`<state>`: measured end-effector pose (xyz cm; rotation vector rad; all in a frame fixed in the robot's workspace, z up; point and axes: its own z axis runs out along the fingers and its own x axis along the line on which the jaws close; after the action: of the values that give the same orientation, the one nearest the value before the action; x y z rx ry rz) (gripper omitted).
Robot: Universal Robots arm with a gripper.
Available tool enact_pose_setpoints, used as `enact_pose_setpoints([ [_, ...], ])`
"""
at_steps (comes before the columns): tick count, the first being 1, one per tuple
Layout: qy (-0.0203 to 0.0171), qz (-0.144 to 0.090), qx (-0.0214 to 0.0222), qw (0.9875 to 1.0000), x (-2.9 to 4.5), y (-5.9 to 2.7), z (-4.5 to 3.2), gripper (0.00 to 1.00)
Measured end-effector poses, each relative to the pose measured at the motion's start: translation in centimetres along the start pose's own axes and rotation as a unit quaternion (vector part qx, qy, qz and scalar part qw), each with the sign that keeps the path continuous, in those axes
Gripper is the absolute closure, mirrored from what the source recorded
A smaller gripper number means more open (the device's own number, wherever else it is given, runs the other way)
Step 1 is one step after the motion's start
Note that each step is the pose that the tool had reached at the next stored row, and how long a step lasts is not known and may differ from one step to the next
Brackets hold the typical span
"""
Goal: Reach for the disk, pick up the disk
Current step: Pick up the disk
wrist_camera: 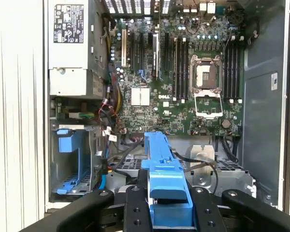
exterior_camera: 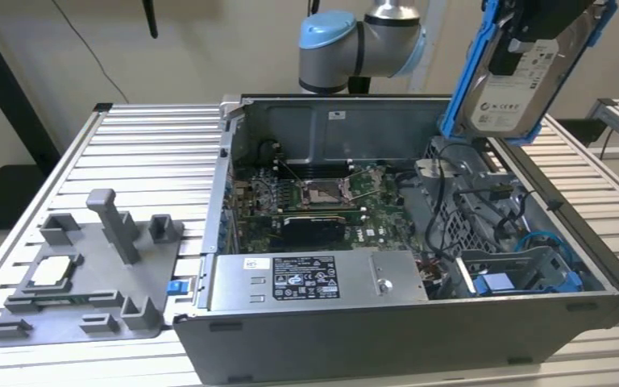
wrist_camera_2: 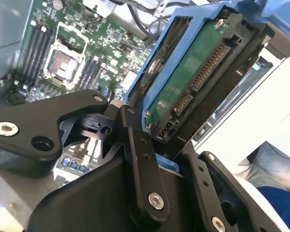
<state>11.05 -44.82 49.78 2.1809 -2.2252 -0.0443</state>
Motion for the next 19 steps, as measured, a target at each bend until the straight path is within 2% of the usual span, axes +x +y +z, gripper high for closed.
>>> enact_pose_setpoints([
  [19, 0.0000, 0.000, -0.0033, 1.0000, 5.81, -0.13, 0.29, 1.00],
])
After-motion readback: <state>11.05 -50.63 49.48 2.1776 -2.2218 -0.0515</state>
